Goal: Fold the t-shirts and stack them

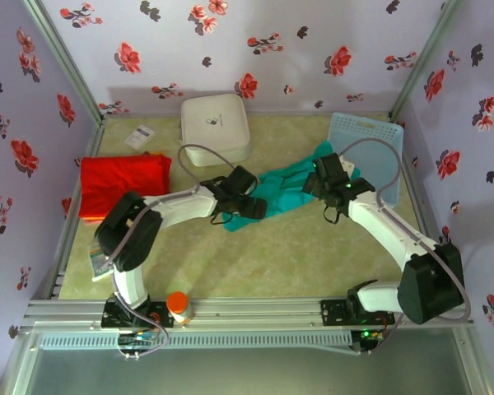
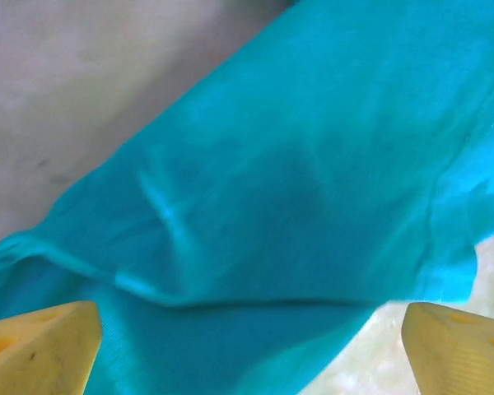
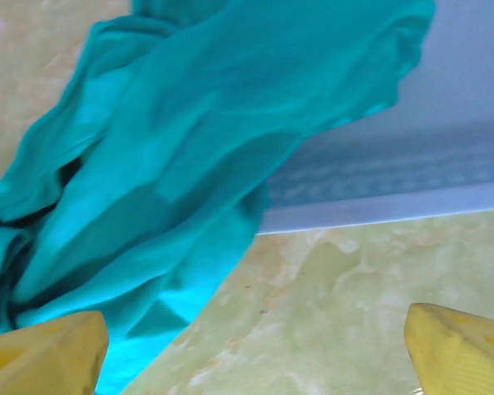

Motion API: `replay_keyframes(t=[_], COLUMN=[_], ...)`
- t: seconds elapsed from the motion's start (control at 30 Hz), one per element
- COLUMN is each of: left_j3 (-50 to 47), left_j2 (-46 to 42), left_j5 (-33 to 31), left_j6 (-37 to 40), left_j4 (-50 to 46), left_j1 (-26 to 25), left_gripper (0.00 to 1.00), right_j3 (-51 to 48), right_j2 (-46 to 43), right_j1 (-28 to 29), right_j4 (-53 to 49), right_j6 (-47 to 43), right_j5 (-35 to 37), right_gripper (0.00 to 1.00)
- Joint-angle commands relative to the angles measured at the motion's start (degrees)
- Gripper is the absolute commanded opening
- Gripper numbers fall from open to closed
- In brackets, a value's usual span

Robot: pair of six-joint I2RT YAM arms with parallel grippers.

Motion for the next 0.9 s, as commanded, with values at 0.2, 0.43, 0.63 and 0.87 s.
replay_keyframes(t=[0.2,0.43,0.63,0.87], left_j3=[4.44,0.36,-5.56,-7.14], left_j2=[5.21,-0.96,-8.97,-15.31], left_j5=[-14.48,-17.27,-19.11,-19.34], left_j6=[2.87,5.43,7.36,8.84], left_j4=[-6.46,-8.77,-9.86,-12.82], left_j1=[0.00,2.79,5.33,7.39], left_gripper=[0.48,0.08,0.02,0.01], right_j3=[-5.06,-5.94,-5.90,-6.37], right_j2=[2.36,5.11,6.66,7.45], right_j1=[-10.99,-18.55,-24.45,-27.31], right_j4=[6.60,9.54,10.48,11.56], right_j6=[5.19,6.07,5.51,6.46], right_j5=[-9.85,-11.55,-12.50,-13.31], right_gripper=[0.90,0.89,0.80,0.50])
